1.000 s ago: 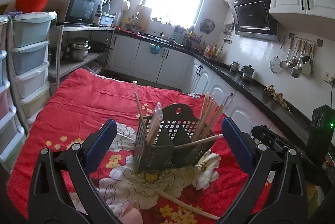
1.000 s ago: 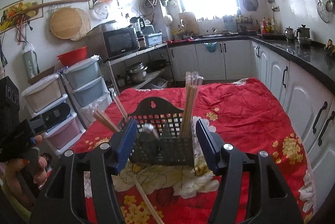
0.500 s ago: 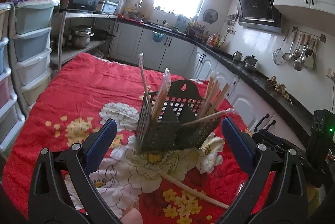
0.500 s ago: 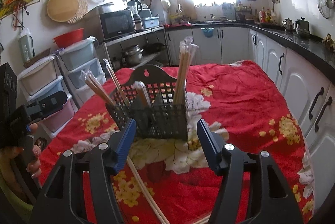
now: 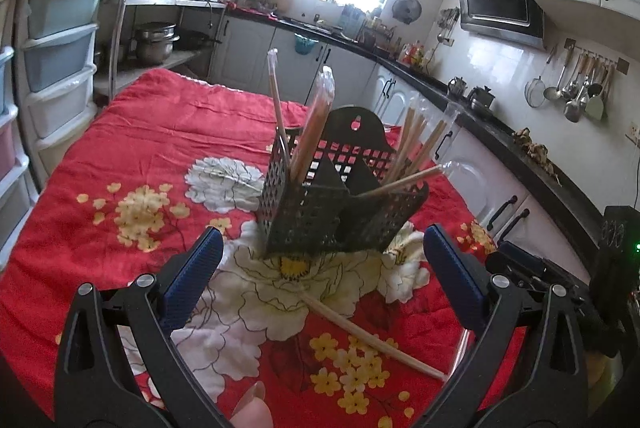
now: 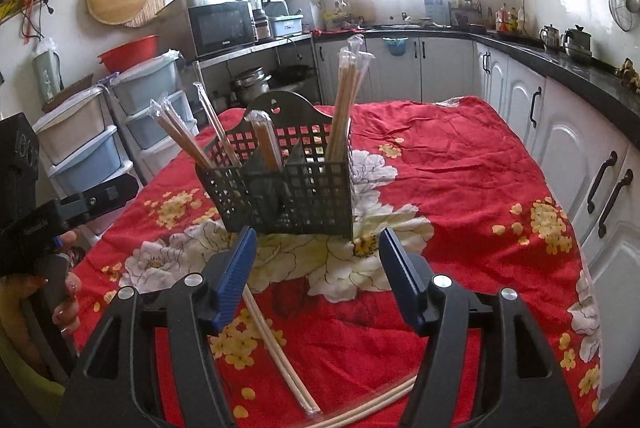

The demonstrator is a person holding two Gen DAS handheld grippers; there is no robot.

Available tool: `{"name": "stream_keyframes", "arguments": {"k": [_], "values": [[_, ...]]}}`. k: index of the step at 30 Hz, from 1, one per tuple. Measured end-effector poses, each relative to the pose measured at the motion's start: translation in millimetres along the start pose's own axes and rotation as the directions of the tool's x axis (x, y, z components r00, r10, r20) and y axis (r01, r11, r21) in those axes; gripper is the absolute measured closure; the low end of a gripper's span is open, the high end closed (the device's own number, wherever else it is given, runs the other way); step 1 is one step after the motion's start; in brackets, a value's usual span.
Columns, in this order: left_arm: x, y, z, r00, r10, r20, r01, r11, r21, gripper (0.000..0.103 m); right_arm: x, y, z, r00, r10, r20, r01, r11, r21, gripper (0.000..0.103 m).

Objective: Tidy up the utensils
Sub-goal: 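Lower both open tools toward the last chopsticks lying on the cloth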

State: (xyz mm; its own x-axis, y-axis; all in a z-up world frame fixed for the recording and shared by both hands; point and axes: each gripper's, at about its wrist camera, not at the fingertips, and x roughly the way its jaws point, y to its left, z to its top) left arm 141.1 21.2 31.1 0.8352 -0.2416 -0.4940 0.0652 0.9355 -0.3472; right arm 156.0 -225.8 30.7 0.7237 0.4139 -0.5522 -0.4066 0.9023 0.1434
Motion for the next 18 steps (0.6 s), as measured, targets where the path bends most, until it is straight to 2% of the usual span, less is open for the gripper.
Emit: {"name": "stream_keyframes", "arguments": {"k": [18], "values": [[22,6,-23,0.994,-0.023,-0.103,0.019,0.999,-0.041,0.011,5,-10,-31,0.995,-0.033,-0.093,0.033,0.999,-0.006,0.041]]}}
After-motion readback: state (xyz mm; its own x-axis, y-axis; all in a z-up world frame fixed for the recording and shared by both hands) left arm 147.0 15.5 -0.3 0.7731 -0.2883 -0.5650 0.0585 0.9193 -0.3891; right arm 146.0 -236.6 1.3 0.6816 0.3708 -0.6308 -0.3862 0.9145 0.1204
